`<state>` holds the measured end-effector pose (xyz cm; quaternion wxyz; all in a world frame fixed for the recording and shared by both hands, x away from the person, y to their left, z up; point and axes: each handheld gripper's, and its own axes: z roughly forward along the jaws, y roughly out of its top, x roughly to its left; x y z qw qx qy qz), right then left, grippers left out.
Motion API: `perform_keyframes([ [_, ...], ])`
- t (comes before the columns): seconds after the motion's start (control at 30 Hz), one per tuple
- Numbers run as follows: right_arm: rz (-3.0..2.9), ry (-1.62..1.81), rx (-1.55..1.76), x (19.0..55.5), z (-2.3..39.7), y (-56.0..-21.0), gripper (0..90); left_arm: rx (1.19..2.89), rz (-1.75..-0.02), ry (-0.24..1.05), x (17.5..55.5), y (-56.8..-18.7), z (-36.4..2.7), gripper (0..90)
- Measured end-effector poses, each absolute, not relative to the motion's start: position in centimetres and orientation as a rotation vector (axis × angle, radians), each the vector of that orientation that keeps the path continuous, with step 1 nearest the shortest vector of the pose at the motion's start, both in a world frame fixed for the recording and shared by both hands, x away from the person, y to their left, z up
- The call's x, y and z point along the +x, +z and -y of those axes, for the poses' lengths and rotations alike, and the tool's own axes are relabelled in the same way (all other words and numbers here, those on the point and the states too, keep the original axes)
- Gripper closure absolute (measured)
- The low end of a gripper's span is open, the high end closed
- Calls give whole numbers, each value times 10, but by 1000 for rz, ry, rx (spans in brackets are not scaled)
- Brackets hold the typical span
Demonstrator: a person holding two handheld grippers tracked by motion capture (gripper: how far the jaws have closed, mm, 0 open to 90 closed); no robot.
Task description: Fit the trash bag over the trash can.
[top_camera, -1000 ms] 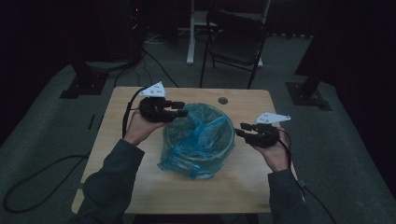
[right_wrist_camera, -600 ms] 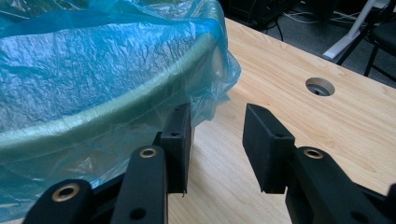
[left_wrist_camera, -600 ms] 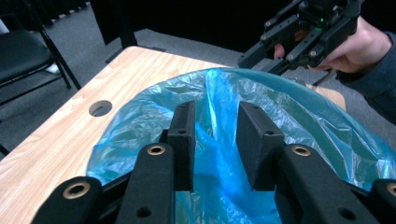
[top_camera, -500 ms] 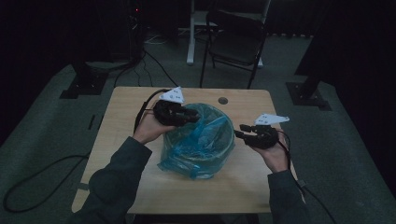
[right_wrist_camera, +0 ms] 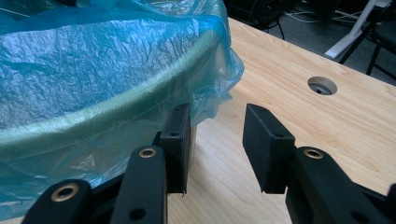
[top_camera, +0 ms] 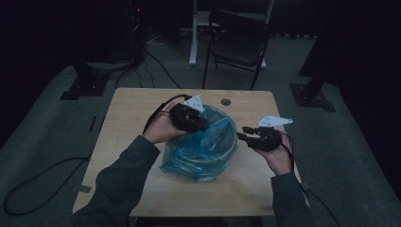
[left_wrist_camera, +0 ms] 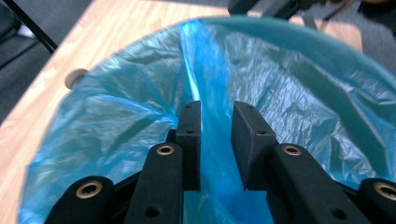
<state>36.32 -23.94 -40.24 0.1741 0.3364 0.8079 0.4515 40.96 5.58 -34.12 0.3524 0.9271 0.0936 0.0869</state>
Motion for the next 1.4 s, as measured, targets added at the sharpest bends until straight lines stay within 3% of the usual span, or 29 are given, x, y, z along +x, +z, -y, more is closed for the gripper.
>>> perform_keyframes([
  [0.7,-2289,1281,966,362,240,-403,615,2669,-203,264,415,-366,-5,646],
  [1.4,-2293,1284,957,362,241,-404,608,2872,-178,367,417,-391,12,538],
])
